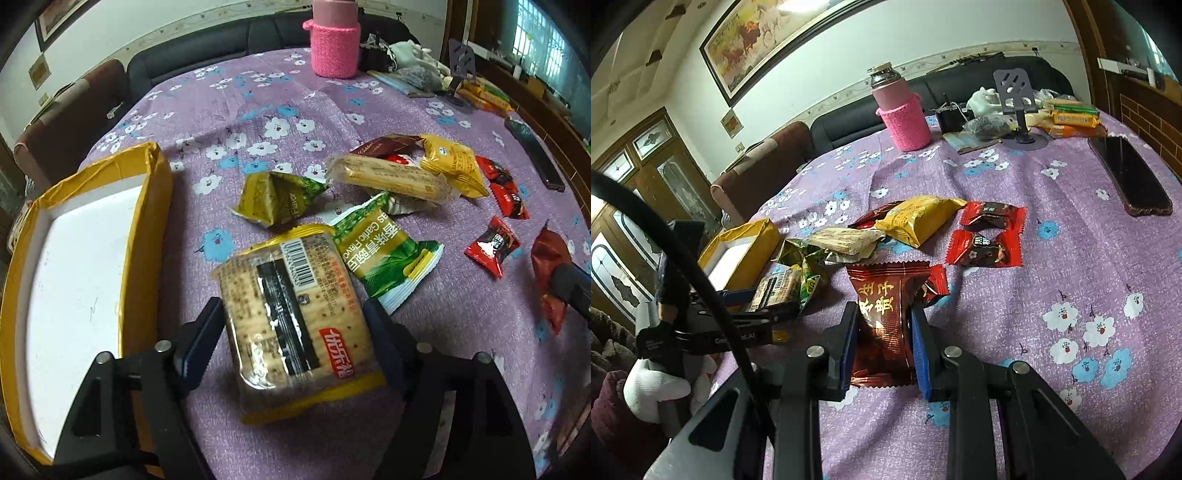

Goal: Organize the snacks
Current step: 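Grasp the brown candy packet with the right gripper while the left grasps the cracker pack, then carry both packets over the white box and open both grippers to drop them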

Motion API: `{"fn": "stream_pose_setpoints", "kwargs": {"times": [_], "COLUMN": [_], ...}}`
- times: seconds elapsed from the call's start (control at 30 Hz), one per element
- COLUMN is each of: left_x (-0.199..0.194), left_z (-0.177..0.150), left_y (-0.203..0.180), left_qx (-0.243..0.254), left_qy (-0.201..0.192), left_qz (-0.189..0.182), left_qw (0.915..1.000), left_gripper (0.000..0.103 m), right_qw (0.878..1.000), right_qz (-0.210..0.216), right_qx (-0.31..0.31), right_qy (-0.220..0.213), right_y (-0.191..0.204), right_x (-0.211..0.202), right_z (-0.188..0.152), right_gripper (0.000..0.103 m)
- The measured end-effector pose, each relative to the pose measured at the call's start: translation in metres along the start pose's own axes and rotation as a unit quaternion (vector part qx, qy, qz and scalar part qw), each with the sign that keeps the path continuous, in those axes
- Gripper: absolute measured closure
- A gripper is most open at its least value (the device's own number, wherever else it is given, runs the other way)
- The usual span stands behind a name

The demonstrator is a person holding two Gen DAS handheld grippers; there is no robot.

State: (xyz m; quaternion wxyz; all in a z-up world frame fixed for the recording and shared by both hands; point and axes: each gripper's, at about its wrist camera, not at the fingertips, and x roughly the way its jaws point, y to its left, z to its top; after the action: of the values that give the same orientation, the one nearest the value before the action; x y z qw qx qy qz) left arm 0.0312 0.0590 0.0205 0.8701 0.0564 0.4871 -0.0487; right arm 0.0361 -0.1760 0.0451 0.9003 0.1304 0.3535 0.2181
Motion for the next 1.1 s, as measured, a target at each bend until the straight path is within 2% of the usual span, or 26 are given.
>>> {"fn": "stream_pose_setpoints", "kwargs": {"times": [0.1, 0.27, 0.4, 0.5, 0.57, 0.7, 0.8, 0.87, 1.0, 1.07, 1.1], "left_x": [-0.012, -0.058, -0.107, -0.143, -0.168, -0.224, -0.260, -0.276, -0.288, -0.280, -0.268], "left_z": [-0.004, -0.013, -0.018, -0.021, -0.022, -0.026, -0.025, -0.021, -0.007, -0.005, -0.002], "left_y": [0.005, 0.011, 0.024, 0.046, 0.064, 0.108, 0.135, 0.153, 0.187, 0.197, 0.204], "left_qx": [-0.021, -0.044, -0.065, -0.081, -0.088, -0.105, -0.107, -0.113, -0.121, -0.121, -0.122], "left_qy": [-0.015, -0.067, -0.109, -0.136, -0.157, -0.210, -0.245, -0.259, -0.270, -0.267, -0.260], "left_qz": [-0.020, -0.065, -0.104, -0.118, -0.113, -0.090, -0.052, -0.032, 0.023, 0.045, 0.052], "left_qw": [0.9995, 0.9947, 0.9864, 0.9803, 0.9771, 0.9679, 0.9621, 0.9588, 0.9550, 0.9551, 0.9566], "left_gripper": [0.032, 0.032, 0.032, 0.032, 0.032, 0.032, 0.032, 0.032, 0.032, 0.032, 0.032], "right_qw": [1.000, 1.000, 0.999, 0.999, 0.998, 0.990, 0.979, 0.974, 0.968, 0.969, 0.971], "right_qz": [-0.006, -0.011, -0.011, 0.002, 0.020, 0.051, 0.078, 0.101, 0.120, 0.126, 0.133], "right_qx": [-0.005, -0.013, -0.021, -0.033, -0.042, -0.083, -0.112, -0.118, -0.132, -0.134, -0.134], "right_qy": [-0.005, -0.018, -0.029, -0.037, -0.047, -0.105, -0.152, -0.166, -0.178, -0.165, -0.145], "right_y": [0.001, 0.005, 0.015, 0.036, 0.053, 0.100, 0.138, 0.161, 0.207, 0.230, 0.243], "right_x": [-0.001, -0.003, -0.010, -0.033, -0.053, -0.113, -0.154, -0.170, -0.179, -0.164, -0.148], "right_z": [-0.001, -0.002, -0.004, -0.001, 0.005, 0.036, 0.059, 0.077, 0.121, 0.139, 0.146], "right_gripper": [0.077, 0.077, 0.077, 0.077, 0.077, 0.077, 0.077, 0.077, 0.077, 0.077, 0.077]}}
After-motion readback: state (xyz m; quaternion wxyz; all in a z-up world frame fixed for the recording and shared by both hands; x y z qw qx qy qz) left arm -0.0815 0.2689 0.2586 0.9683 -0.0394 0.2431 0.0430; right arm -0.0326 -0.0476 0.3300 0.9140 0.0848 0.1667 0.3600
